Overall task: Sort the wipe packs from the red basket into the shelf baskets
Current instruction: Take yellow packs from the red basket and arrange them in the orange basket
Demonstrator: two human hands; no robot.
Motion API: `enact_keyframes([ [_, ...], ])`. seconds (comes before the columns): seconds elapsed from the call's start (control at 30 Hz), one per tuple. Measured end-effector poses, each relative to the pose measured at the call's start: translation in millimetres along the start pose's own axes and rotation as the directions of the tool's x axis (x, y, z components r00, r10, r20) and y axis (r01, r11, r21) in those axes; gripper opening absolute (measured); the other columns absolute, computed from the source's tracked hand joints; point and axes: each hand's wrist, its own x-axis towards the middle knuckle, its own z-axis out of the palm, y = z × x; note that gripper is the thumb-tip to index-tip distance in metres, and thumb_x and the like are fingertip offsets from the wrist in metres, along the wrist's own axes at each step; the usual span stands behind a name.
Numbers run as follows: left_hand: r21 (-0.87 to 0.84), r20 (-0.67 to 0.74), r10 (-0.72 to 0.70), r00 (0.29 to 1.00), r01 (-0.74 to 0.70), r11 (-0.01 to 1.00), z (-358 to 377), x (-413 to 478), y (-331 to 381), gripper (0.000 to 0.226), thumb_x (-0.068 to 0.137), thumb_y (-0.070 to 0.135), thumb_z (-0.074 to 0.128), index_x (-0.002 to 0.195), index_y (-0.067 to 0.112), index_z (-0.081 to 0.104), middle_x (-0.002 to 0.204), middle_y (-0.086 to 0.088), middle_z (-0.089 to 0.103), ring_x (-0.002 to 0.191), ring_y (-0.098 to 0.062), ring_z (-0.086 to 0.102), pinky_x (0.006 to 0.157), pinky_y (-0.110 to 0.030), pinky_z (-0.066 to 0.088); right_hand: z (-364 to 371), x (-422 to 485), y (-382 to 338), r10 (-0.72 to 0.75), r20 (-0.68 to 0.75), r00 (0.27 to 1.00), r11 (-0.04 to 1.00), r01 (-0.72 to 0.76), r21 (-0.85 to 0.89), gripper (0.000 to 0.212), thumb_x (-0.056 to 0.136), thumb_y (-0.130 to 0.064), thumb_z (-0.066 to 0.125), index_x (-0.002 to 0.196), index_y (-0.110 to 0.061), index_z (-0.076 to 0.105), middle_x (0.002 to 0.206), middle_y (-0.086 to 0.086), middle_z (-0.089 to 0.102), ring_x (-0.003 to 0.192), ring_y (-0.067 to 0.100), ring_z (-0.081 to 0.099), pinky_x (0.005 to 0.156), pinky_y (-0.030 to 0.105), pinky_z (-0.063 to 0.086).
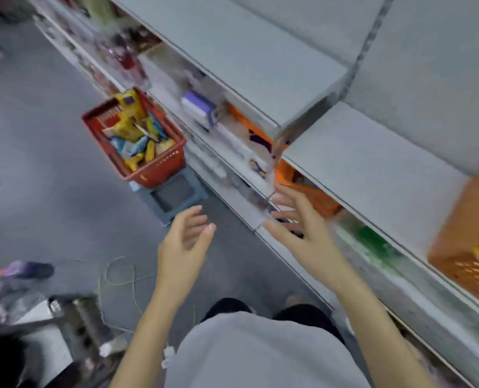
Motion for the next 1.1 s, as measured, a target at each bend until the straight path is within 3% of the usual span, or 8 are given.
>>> enact_keyframes([
  [0.17, -0.1, -0.245, -0.113, 0.963, 0.09, 0.991, -78.3, 28.9, -38.3, 0.026, 0.084, 0.027, 0.065, 0.108, 0.033, 0.058, 0.106, 0.003, 0.066, 0.088, 0.003, 0.062, 0.078, -0.007, 0.044, 79.3, 79.3, -17.9, -0.007, 0.206, 0.978, 0.998, 0.019, -0.056, 0.051, 0.081, -0.052, 0.063, 0.127, -0.049, 0.042, 0.124, -0.021, 0.051, 0.109, -0.004, 0.054, 0.096, 0.024, 0.044],
  [0.4, -0.178, -0.397, -0.269, 0.878, 0.214, 0.96, -138.4, 117.4, -95.7, 0.027, 0.089, 0.018, 0.065, 0.111, 0.03, 0.057, 0.107, 0.005, 0.065, 0.089, 0.005, 0.061, 0.078, -0.006, 0.044, 162.9, 225.8, -4.4, 0.071, 0.333, 0.94, 0.988, -0.021, -0.152, 0.048, 0.089, -0.035, 0.061, 0.134, -0.034, 0.045, 0.125, -0.016, 0.052, 0.104, -0.005, 0.057, 0.084, 0.008, 0.044],
  [0.6, -0.185, -0.429, -0.435, 0.791, 0.395, 0.9, -179.4, 238.8, -133.5, 0.033, 0.074, 0.043, 0.063, 0.106, 0.041, 0.055, 0.108, 0.01, 0.063, 0.09, 0.006, 0.06, 0.086, -0.022, 0.047, 235.8, 386.4, 13.5, 0.182, 0.363, 0.914, 0.963, -0.09, -0.255, 0.04, 0.089, -0.027, 0.063, 0.127, -0.03, 0.05, 0.119, -0.007, 0.055, 0.099, 0.007, 0.059, 0.081, 0.017, 0.043],
  [0.7, -0.124, -0.427, -0.438, 0.791, 0.429, 0.895, -207.2, 312.5, -130.5, 0.042, 0.069, 0.058, 0.059, 0.108, 0.044, 0.052, 0.11, 0.018, 0.061, 0.094, 0.004, 0.06, 0.084, -0.018, 0.045, 264.8, 465.7, 9.2, 0.198, 0.385, 0.901, 0.961, -0.101, -0.256, 0.04, 0.089, -0.02, 0.065, 0.126, -0.023, 0.052, 0.117, -0.003, 0.057, 0.092, 0.003, 0.058, 0.076, 0.009, 0.044],
  [0.87, -0.14, -0.43, -0.462, 0.776, 0.449, 0.883, -234.5, 424.1, -155.4, 0.036, 0.077, 0.043, 0.061, 0.11, 0.03, 0.054, 0.105, 0.013, 0.063, 0.089, 0.004, 0.061, 0.078, -0.007, 0.045, 319.6, 573.8, 38.6, 0.243, 0.499, 0.832, 0.911, -0.019, -0.412, 0.044, 0.088, -0.022, 0.065, 0.129, -0.017, 0.051, 0.122, 0.002, 0.056, 0.108, 0.014, 0.055, 0.085, 0.008, 0.042],
  [0.93, -0.197, -0.415, -0.532, 0.738, 0.498, 0.845, -229.6, 458.8, -186.6, 0.035, 0.08, 0.038, 0.065, 0.11, 0.022, 0.057, 0.104, 0.0, 0.066, 0.09, -0.009, 0.063, 0.082, -0.017, 0.049, 340.1, 602.9, 66.8, 0.272, 0.559, 0.783, 0.831, 0.101, -0.547, 0.047, 0.088, -0.025, 0.064, 0.131, -0.011, 0.051, 0.127, 0.008, 0.055, 0.119, 0.022, 0.052, 0.095, 0.023, 0.038],
  [1.03, -0.258, -0.357, -0.651, 0.67, 0.599, 0.758, -211.7, 497.5, -240.0, 0.031, 0.086, 0.031, 0.067, 0.11, 0.014, 0.059, 0.103, -0.01, 0.066, 0.093, -0.023, 0.063, 0.092, -0.039, 0.05, 362.3, 627.5, 109.7, 0.339, 0.593, 0.73, 0.743, 0.178, -0.645, 0.05, 0.089, -0.029, 0.064, 0.132, -0.008, 0.05, 0.132, 0.011, 0.053, 0.124, 0.026, 0.048, 0.096, 0.027, 0.034],
  [1.1, -0.224, -0.318, -0.697, 0.642, 0.664, 0.713, -196.0, 515.8, -274.4, 0.032, 0.089, 0.026, 0.064, 0.116, 0.009, 0.059, 0.11, -0.011, 0.065, 0.102, -0.027, 0.062, 0.093, -0.039, 0.049, 370.0, 633.1, 136.3, 0.403, 0.582, 0.706, 0.696, 0.176, -0.696, 0.055, 0.089, -0.031, 0.063, 0.136, -0.008, 0.046, 0.138, 0.011, 0.049, 0.129, 0.026, 0.042, 0.103, 0.03, 0.032],
])
